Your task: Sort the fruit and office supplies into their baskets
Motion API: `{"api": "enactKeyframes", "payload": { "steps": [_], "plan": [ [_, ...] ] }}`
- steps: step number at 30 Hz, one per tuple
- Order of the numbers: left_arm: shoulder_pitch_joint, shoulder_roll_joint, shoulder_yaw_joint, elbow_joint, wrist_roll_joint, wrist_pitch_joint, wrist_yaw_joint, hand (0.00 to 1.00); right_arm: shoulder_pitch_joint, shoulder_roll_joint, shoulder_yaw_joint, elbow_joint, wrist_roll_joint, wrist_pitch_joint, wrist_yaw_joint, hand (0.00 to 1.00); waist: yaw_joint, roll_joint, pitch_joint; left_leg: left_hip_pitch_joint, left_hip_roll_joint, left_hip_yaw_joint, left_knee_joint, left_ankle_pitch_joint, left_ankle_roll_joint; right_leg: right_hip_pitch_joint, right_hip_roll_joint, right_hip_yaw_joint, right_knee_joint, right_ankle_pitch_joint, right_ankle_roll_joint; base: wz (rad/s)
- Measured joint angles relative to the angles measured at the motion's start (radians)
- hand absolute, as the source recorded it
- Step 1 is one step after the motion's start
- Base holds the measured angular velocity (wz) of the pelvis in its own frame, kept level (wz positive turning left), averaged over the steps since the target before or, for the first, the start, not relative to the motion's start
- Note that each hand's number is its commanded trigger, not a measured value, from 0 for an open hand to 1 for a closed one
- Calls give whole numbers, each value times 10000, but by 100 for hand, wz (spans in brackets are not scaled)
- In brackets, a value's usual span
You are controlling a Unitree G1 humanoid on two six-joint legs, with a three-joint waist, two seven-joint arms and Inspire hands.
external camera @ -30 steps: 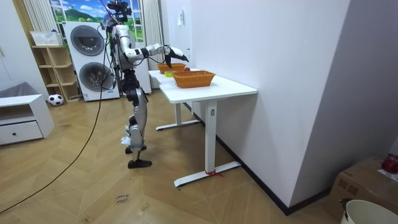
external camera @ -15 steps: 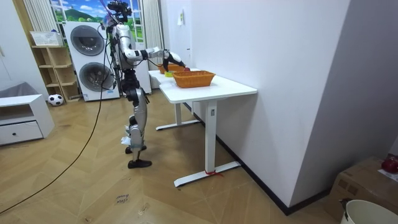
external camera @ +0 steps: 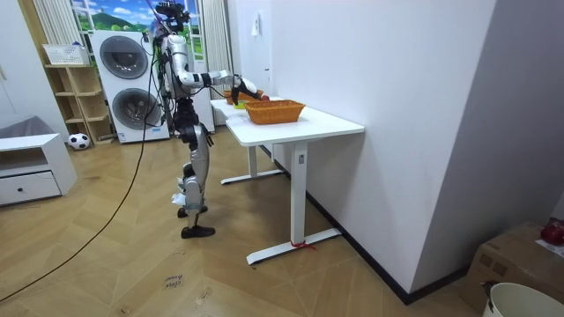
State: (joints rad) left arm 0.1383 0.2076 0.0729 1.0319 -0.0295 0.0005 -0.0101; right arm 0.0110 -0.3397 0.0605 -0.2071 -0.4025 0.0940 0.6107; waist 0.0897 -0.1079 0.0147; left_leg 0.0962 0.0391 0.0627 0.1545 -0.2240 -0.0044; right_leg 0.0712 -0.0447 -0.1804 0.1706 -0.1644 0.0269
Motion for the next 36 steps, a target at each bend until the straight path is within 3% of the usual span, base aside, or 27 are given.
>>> {"api": "enactKeyframes", "payload": {
  "steps": [7, 20, 24, 29, 36],
  "plan": [
    [23, -166, -29, -6, 14, 2, 16, 0, 3, -1, 36, 100, -1574, 327, 52, 0, 25, 80, 9, 15, -4, -107, -1, 0, 0, -8, 7, 109, -27, 0, 0, 1],
    [48, -137, -401, -301, 19, -2, 212, 0, -6, -19, 71, 1301, -1570, 368, 45, 0, 132, 38, -35, -60, -2, -116, 64, 3, -1, -3, 0, 4, -13, 0, 0, 1],
    [99, -94, -401, -345, 17, -17, 222, 0, -11, -19, 71, 1400, -1564, 368, 46, 0, 269, -75, -90, -72, -3, -114, 96, 3, -1, 3, 0, 0, -8, 0, 0, 0],
    [128, -49, -407, -345, 17, -17, 284, 0, -120, -19, 71, 1403, -1566, 367, 46, 0, 285, -171, -29, -132, -6, -141, 138, 3, -1, -7, -2, -6, -6, 0, 0, 1],
    [128, -30, -428, -346, 11, -20, 293, 0, -120, -18, 110, 1435, -1579, 365, 46, 0, 304, -141, 29, -173, -6, -147, 111, 2, -1, -43, 3, -12, -7, 0, 0, 0]
  ]
}}
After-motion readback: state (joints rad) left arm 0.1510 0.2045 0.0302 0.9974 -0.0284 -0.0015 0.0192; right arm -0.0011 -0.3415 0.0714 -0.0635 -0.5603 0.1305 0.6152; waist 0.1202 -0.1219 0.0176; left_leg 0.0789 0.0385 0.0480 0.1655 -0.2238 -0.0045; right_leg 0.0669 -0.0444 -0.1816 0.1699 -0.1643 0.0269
